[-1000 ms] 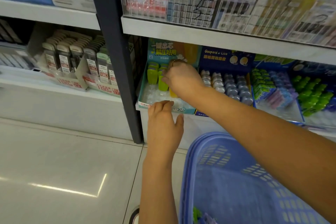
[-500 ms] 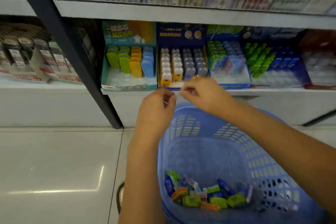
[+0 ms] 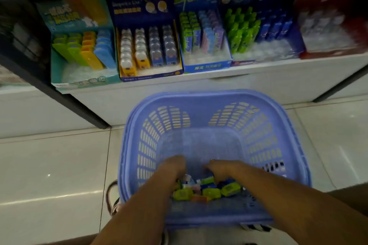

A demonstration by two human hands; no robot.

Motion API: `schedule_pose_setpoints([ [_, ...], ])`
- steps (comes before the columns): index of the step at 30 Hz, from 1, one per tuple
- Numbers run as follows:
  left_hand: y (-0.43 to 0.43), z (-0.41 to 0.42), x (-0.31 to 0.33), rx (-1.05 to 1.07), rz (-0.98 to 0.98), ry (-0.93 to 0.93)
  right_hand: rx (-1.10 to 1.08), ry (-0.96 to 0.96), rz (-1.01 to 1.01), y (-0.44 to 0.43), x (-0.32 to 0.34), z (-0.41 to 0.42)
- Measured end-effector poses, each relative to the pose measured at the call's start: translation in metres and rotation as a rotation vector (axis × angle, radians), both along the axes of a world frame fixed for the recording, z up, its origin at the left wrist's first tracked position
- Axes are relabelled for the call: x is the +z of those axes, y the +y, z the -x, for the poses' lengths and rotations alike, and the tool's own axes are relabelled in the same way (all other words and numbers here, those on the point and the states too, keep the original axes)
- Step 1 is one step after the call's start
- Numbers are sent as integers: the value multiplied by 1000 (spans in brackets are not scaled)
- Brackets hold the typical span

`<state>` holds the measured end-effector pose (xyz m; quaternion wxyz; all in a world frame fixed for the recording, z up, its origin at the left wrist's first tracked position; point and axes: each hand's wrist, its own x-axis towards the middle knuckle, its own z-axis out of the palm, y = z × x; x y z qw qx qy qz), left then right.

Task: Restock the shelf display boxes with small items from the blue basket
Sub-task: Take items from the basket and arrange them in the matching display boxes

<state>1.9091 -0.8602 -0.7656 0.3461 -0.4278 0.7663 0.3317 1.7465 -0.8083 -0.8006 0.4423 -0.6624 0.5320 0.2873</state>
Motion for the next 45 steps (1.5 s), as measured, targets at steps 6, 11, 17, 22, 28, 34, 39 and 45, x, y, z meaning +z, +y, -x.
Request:
schedule_pose_setpoints([
  [6,-1,7,-17,-75,61,-76,-7,5,24,3,-14,1],
  [11,-4,9,-25,-1,8,-130,30,44,40,1,-14,3],
  [17,-11,18,-18,223,-29,130,-157,7,147,-3,-6,17],
  [22,0,41,1,314,-175,173,-253,-95,186,-15,23,33],
  [28,4,54,20,685,-435,413,-376,-211,260,-29,70,49],
  [34,0,59,55,975,-571,687,-661,-356,340,-36,112,66],
  [39,-6,64,81,1383,-593,962,-995,-397,610,-53,155,77],
  [45,-4,72,109,1433,-851,1229,-1127,-497,750,-59,198,67],
])
